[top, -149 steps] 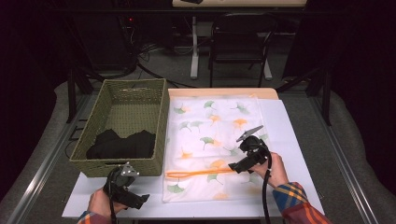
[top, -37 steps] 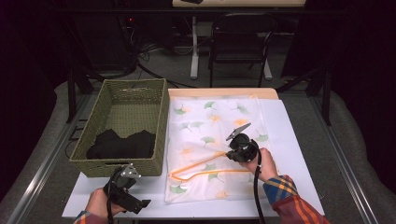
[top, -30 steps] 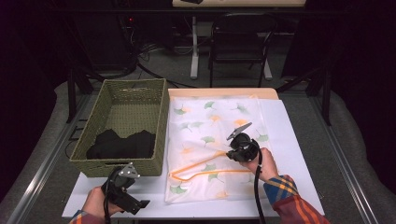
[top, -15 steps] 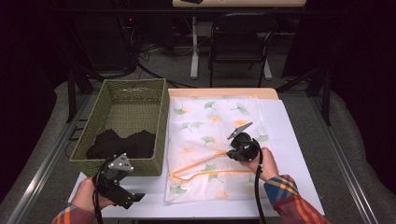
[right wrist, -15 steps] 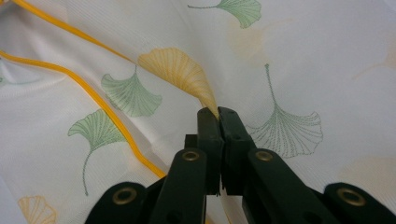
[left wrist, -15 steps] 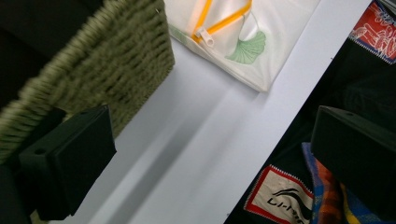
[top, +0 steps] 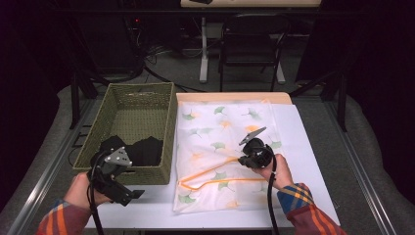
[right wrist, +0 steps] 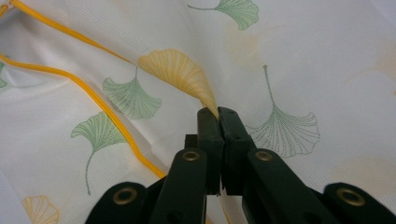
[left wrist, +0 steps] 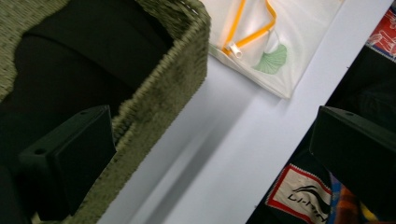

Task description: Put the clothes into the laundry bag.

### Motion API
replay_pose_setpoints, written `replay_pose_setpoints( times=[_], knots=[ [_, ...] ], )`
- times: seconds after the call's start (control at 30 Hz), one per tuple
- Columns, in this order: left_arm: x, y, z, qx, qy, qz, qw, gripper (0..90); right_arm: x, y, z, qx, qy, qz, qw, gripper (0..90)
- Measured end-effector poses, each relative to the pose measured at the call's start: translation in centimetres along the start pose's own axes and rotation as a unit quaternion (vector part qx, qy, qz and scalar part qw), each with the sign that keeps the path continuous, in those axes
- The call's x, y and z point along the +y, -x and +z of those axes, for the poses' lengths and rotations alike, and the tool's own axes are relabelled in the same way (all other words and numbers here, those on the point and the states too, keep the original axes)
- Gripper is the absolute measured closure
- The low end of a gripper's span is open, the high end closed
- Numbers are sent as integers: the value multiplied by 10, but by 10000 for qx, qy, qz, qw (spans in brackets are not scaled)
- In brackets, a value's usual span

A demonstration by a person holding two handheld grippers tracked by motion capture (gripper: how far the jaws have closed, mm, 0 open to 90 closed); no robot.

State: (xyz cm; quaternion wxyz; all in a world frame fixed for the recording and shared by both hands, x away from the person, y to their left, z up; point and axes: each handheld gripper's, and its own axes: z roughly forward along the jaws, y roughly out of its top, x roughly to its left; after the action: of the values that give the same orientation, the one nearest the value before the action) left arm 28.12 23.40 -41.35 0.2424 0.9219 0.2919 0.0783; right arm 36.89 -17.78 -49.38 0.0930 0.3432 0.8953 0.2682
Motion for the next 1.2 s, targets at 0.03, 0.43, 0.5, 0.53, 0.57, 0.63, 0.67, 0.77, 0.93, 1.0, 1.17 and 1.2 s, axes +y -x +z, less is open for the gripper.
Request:
replay_pose_setpoints(
  times=[0.03, 0.43, 0.5, 0.53, 0.57, 0.63, 0.67, 0.77, 0.93, 1.0, 1.17, 1.2],
  knots=[
    [2, -2, -1, 9, -15, 5, 10000, 1, 0, 0, 0, -4, -2, 6, 10000, 894],
    [22, -35, -15, 275, -172, 108, 9994, 0, 1, 1, -1, -14, 24, -15, 10000, 894],
    [24, -40, -15, 342, -199, 115, 9992, 0, 1, 1, -2, -20, 25, 9, 10000, 894],
    [25, -42, -14, 328, -212, 112, 9992, 0, 1, 1, -2, -20, 31, -5, 10000, 894],
    [27, -45, -14, 357, -213, 136, 9990, 0, 1, 1, -2, -23, 32, -5, 10000, 894],
    [29, -50, -13, 350, -228, 151, 9990, 0, 0, 1, -2, -20, 27, 11, 10000, 894],
    [30, -53, -13, 359, -227, 167, 9990, 0, 1, 1, -2, -25, 26, 12, 10000, 894],
    [33, -61, -9, 388, -323, 190, 9985, 0, 1, 1, -1, -24, 27, -9, 10000, 894],
    [39, -75, 1, 376, -520, 226, 9977, 0, 1, 1, -1, -29, 14, -11, 10000, 894],
    [40, -80, 5, 301, -534, 246, 9978, 0, 1, 1, -1, -31, 12, -15, 10000, 894],
    [44, -90, 20, 344, -814, 244, 9958, 0, 1, 2, -1, -27, 10, 1, 10000, 894],
    [44, -93, 23, 297, -840, 233, 9958, 0, 1, 2, -1, -26, 8, 3, 10000, 894]
  ],
)
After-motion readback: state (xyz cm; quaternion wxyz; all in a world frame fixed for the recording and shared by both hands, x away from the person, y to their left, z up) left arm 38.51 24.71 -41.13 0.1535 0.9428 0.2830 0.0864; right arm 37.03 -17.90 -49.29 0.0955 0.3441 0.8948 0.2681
